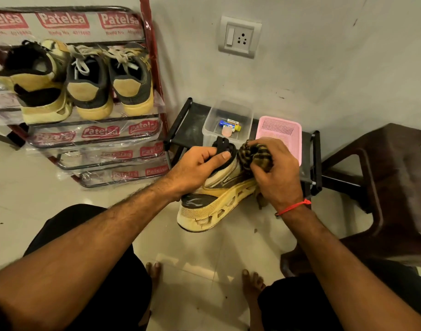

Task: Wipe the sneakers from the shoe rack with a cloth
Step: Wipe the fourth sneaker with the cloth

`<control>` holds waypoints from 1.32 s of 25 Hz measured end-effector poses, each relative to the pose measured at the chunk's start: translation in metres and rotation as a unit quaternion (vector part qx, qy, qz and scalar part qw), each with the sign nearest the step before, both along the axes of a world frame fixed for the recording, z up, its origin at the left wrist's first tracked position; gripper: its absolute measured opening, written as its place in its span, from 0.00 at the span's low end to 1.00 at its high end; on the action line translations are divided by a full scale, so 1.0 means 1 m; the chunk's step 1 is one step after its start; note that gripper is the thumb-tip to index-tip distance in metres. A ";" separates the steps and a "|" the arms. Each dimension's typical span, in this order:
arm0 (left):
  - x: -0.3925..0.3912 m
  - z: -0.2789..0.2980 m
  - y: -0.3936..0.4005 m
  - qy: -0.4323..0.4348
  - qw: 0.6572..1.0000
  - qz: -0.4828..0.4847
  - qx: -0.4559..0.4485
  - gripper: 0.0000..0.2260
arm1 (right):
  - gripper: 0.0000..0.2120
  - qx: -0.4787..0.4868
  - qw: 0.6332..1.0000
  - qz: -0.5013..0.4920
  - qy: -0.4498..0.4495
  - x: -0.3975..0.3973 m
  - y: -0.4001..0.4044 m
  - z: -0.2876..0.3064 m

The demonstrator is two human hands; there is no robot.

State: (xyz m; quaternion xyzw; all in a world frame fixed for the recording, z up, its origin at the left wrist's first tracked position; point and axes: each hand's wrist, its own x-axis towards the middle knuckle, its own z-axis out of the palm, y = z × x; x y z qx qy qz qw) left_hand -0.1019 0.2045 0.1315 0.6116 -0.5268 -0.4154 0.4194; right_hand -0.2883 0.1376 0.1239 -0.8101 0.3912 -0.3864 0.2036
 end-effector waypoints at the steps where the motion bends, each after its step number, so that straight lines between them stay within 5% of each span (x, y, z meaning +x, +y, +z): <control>1: -0.001 -0.003 0.001 -0.040 0.999 -0.016 -0.024 0.14 | 0.15 -0.002 1.000 0.028 0.002 0.002 0.005 0.002; 3: 0.002 -0.009 0.001 -0.096 0.993 -0.016 -0.074 0.13 | 0.16 -0.014 0.998 0.066 0.018 0.001 0.010 0.004; 8: 0.002 -0.021 -0.001 -0.203 0.976 -0.019 -0.076 0.13 | 0.16 0.065 0.989 -0.100 0.093 -0.017 -0.025 -0.001; 13: 0.005 -0.017 0.001 -0.170 0.978 0.024 -0.117 0.18 | 0.15 0.000 0.998 0.033 0.044 0.008 0.021 0.003; 17: 0.004 -0.015 0.001 -0.171 0.978 0.032 -0.117 0.11 | 0.14 0.008 0.993 -0.104 0.059 -0.017 -0.022 0.001; 22: 0.004 -0.012 0.002 -0.157 0.981 0.048 -0.108 0.12 | 0.15 0.005 1.000 0.007 0.005 0.010 0.019 -0.003; 26: 0.005 -0.009 0.006 -0.154 0.981 0.049 -0.104 0.08 | 0.16 0.018 0.998 -0.060 0.008 0.000 -0.003 0.001; 30: 0.009 -0.007 0.003 -0.119 0.985 0.089 -0.087 0.12 | 0.16 -0.037 0.998 0.039 0.020 0.009 0.019 -0.003; 33: 0.006 -0.005 0.005 -0.124 0.987 0.066 -0.076 0.08 | 0.15 -0.008 0.997 -0.079 0.021 -0.016 -0.027 -0.006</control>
